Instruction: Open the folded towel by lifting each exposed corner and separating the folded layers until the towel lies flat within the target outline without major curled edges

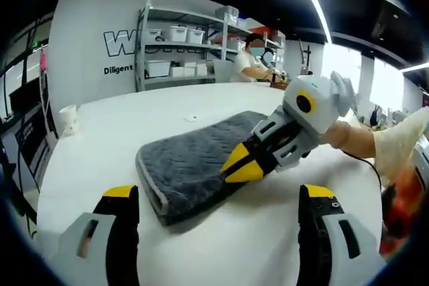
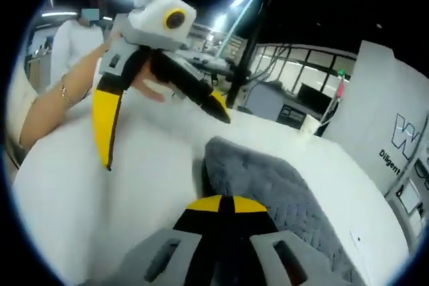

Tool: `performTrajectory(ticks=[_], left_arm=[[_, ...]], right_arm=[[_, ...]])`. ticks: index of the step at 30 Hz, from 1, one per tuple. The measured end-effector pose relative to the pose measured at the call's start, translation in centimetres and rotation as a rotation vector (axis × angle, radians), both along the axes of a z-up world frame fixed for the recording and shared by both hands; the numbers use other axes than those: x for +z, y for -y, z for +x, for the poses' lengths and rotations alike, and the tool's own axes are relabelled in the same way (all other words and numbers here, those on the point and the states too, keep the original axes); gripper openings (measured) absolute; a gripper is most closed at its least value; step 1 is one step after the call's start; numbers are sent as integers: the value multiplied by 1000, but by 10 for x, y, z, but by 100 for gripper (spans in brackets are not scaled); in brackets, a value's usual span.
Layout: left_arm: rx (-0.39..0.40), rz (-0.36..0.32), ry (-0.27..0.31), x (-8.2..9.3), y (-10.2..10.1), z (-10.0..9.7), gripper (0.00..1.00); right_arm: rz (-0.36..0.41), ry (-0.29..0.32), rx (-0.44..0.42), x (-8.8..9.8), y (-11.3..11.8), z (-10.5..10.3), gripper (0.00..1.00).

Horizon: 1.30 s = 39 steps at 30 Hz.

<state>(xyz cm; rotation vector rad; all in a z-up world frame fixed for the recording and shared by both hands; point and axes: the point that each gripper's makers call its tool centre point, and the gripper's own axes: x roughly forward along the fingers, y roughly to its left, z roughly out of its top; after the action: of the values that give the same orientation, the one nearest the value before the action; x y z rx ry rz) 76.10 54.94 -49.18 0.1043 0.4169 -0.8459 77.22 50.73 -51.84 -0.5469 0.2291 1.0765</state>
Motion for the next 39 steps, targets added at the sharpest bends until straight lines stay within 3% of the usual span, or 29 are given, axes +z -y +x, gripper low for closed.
performTrajectory(ticks=[13, 27, 39], left_arm=[[0, 7, -4, -2, 1, -1, 98], [-5, 26, -19, -8, 5, -2, 97], [-15, 39, -25, -11, 7, -3, 97]], right_arm=[[211, 8, -187, 56, 49, 21, 0], [358, 133, -371, 121, 137, 29, 0], [417, 246, -461, 169, 204, 12, 0]])
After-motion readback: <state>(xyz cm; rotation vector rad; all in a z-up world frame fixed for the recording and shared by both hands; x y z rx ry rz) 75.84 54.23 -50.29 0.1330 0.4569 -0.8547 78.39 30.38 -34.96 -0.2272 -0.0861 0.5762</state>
